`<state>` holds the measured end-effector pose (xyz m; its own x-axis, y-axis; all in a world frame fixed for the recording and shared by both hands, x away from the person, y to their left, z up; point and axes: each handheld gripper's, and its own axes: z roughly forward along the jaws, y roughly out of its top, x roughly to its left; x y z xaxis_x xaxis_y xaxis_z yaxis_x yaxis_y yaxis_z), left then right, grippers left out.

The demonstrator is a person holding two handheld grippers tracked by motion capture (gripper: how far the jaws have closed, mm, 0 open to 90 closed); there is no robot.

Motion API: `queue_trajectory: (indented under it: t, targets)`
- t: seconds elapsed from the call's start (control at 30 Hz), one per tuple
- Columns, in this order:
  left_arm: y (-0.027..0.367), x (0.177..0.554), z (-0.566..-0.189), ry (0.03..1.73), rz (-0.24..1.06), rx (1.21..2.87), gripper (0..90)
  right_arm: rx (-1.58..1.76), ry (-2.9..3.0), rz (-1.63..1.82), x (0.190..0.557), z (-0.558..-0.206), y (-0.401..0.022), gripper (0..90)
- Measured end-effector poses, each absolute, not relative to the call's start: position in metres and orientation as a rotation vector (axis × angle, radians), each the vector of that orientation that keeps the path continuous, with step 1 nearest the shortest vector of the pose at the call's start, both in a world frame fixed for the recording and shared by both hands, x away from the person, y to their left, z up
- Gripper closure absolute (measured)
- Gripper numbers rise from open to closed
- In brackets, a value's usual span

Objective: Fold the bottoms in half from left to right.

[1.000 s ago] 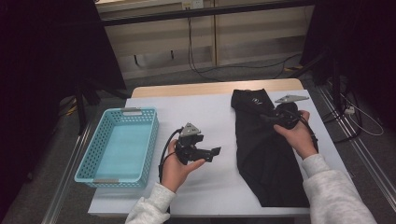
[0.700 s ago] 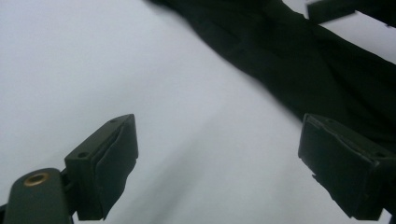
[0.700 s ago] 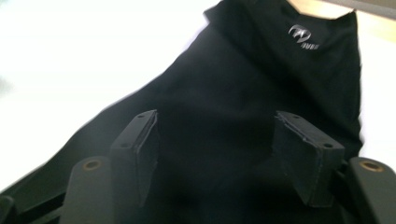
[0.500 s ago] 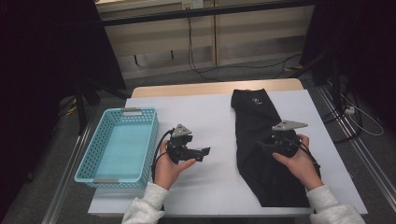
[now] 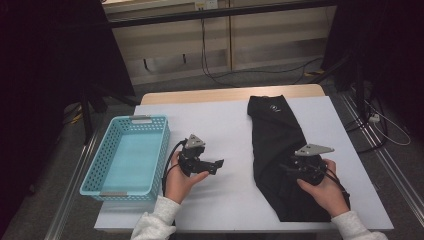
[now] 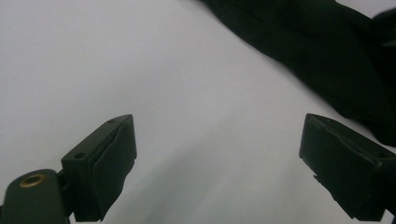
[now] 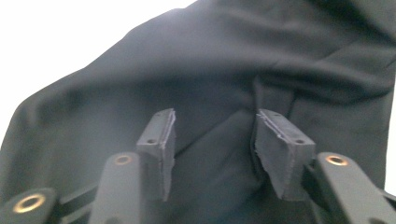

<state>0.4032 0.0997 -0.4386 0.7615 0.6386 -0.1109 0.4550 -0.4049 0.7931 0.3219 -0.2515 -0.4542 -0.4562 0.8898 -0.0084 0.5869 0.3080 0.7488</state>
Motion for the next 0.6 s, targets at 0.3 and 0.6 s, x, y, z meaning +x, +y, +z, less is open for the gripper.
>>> queue_trajectory:
  t: [0.3, 0.6]
  targets:
    - [0.102, 0.403, -0.436, 0.809, 0.282, 2.072, 10.9, 1.323, 2.209, 0.996, 0.309, -0.459, -0.257, 86.8]
    - [0.102, 0.405, -0.436, 0.808, 0.276, 2.07, 11.1, 1.393, 2.125, 1.101, 0.291, -0.447, -0.283, 87.1]
